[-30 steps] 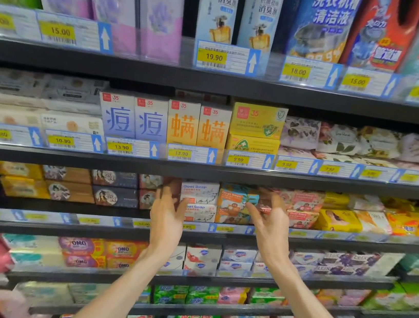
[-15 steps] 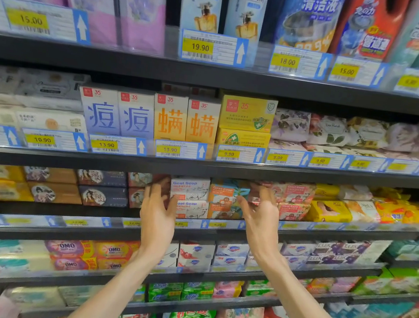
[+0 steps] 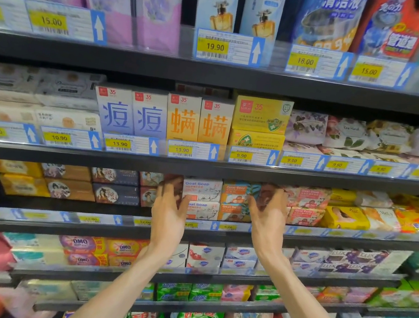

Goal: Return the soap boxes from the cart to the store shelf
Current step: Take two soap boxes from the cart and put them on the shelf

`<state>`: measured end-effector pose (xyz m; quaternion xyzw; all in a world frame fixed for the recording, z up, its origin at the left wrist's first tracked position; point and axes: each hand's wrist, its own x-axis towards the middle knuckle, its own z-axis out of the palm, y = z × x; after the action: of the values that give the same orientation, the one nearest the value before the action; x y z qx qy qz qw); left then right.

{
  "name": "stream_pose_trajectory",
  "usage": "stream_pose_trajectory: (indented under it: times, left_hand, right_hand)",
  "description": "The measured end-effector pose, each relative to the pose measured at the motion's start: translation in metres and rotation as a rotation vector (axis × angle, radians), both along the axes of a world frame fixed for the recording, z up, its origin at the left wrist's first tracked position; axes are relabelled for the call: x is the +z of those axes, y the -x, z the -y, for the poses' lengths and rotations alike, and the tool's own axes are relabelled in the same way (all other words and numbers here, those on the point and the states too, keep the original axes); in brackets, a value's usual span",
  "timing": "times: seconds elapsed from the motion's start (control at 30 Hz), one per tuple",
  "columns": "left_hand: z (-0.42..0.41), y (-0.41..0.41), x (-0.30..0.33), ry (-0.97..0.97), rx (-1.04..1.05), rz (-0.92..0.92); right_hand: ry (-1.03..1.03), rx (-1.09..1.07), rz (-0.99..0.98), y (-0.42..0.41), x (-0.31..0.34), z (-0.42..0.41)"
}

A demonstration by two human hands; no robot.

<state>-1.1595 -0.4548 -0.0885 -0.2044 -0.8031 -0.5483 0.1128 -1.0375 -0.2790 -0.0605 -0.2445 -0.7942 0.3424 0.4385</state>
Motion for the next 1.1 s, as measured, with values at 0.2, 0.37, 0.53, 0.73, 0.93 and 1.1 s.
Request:
stream_pose_trajectory:
  times: [0.2, 0.37, 0.53, 0.73, 0.93, 1.1]
  left_hand:
    - [0.000, 0.002, -0.002, 0.019, 0.009, -0.030]
    - [0.001, 0.004, -0.004, 0.028, 0.002, -0.047]
    - [0.001, 0.002, -0.001, 0.017, -0.010, -0.041]
    - [0.002, 0.001, 0.003, 0.033, -0.017, -0.054]
    - [0.007, 0.001, 0.010, 0.040, -0.057, 0.042]
    - [0.027, 0.001, 0.014, 0.169, -0.047, -0.066]
  right_hand:
    - [-0.487, 0.100, 0.178, -0.003, -0.022, 0.018]
    - [-0.707, 0.086, 0.380, 0.005, -0.031, 0.027]
    - [-0.726, 0.050, 0.429, 0.009, -0.033, 0.035]
    - [-0.683, 0.049, 0.453, 0.008, -0.037, 0.034]
    - [-0.661, 0.065, 0.460, 0.005, -0.033, 0.037]
    - [-0.608, 0.157, 0.382, -0.007, -0.034, 0.033]
